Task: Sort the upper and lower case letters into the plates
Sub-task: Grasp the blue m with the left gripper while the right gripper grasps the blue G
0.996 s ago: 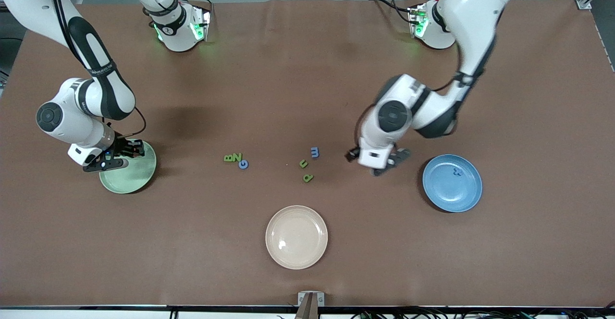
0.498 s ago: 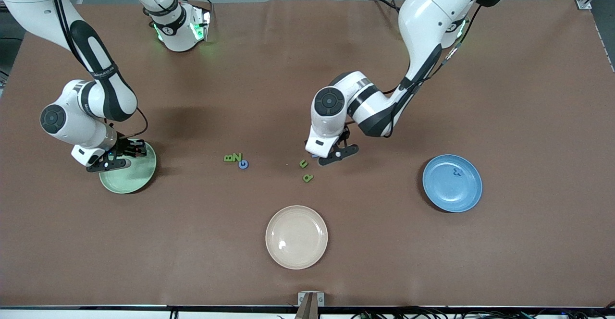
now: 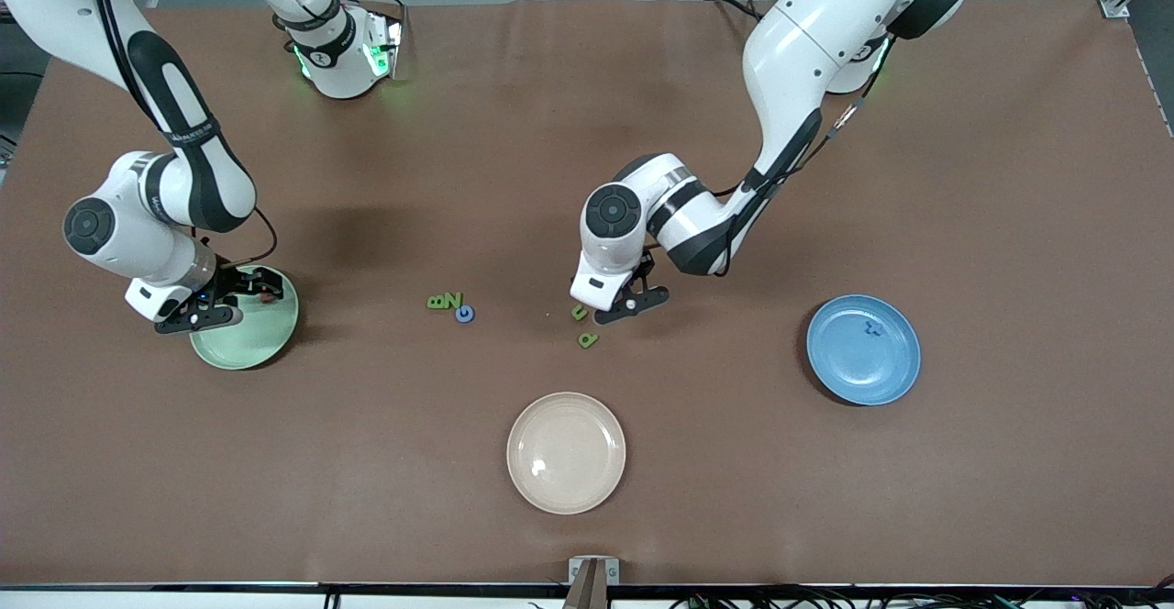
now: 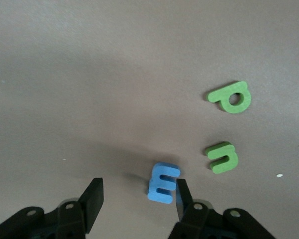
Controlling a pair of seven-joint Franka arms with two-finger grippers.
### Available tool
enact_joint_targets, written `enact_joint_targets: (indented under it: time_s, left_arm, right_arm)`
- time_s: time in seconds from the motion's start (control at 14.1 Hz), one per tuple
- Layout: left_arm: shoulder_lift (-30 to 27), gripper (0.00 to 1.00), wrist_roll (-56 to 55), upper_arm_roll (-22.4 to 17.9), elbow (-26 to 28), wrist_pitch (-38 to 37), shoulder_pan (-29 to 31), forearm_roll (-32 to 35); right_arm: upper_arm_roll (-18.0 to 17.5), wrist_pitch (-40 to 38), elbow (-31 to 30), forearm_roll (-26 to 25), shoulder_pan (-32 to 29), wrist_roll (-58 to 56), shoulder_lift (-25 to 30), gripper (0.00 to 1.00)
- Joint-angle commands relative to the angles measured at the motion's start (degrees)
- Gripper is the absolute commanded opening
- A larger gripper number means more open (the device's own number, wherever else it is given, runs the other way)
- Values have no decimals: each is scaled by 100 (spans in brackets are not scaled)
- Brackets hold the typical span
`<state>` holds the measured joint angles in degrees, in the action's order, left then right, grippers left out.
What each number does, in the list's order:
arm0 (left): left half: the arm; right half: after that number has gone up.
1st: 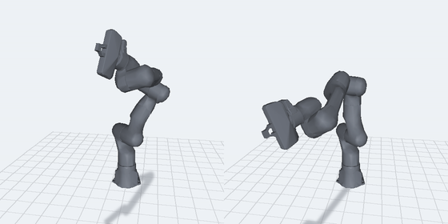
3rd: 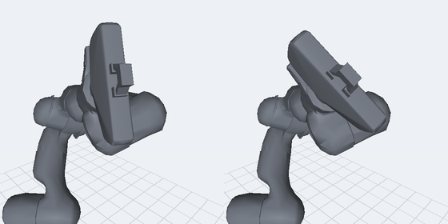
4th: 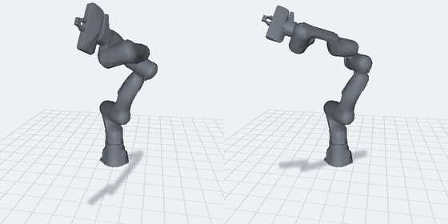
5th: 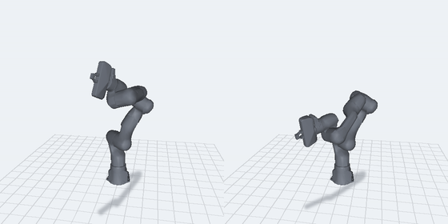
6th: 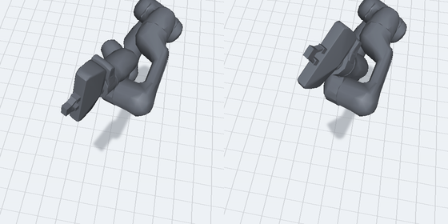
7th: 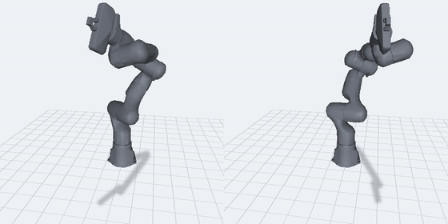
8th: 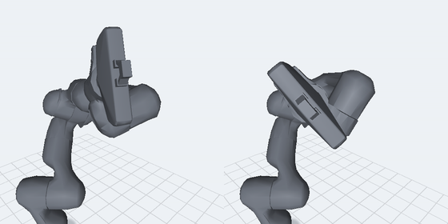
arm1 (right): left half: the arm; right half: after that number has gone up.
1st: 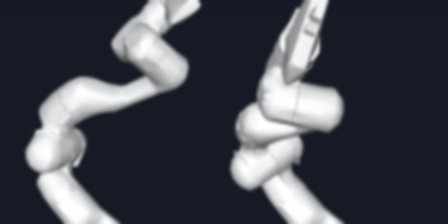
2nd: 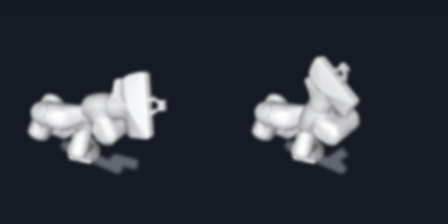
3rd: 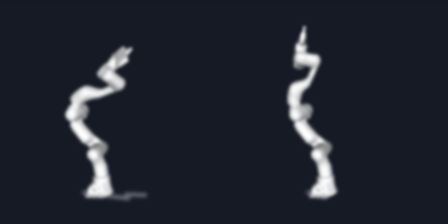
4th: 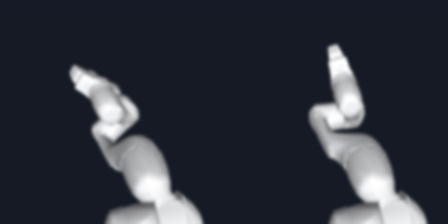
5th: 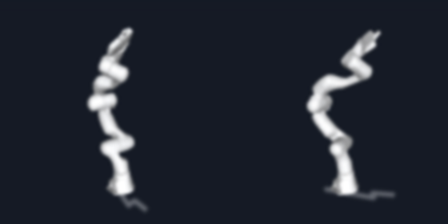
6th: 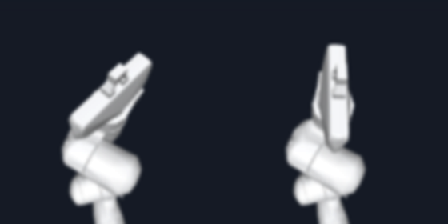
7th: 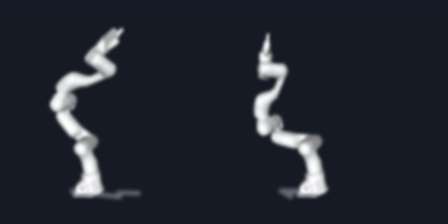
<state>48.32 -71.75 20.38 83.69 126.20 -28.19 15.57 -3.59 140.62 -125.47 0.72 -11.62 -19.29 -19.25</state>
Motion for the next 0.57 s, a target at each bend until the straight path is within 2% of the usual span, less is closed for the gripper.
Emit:
enact_joint_targets:
  time_s: [0.0, 0.28, 0.5]
  left_arm:
    - [247, 66, -49, -43, -344, 88, -143, 104]
    - [309, 60, -23, -87, -345, 194, -213, 113]
    - [309, 57, 12, -96, -345, 203, -204, 121]
  right_arm:
    - [-46, -841, 329, -19, 325, 406, 255, 99]
    - [-46, -1037, 471, -10, 1159, 1260, 299, 99]
    - [-46, -1098, 690, 7, 1933, 1411, 246, 100]
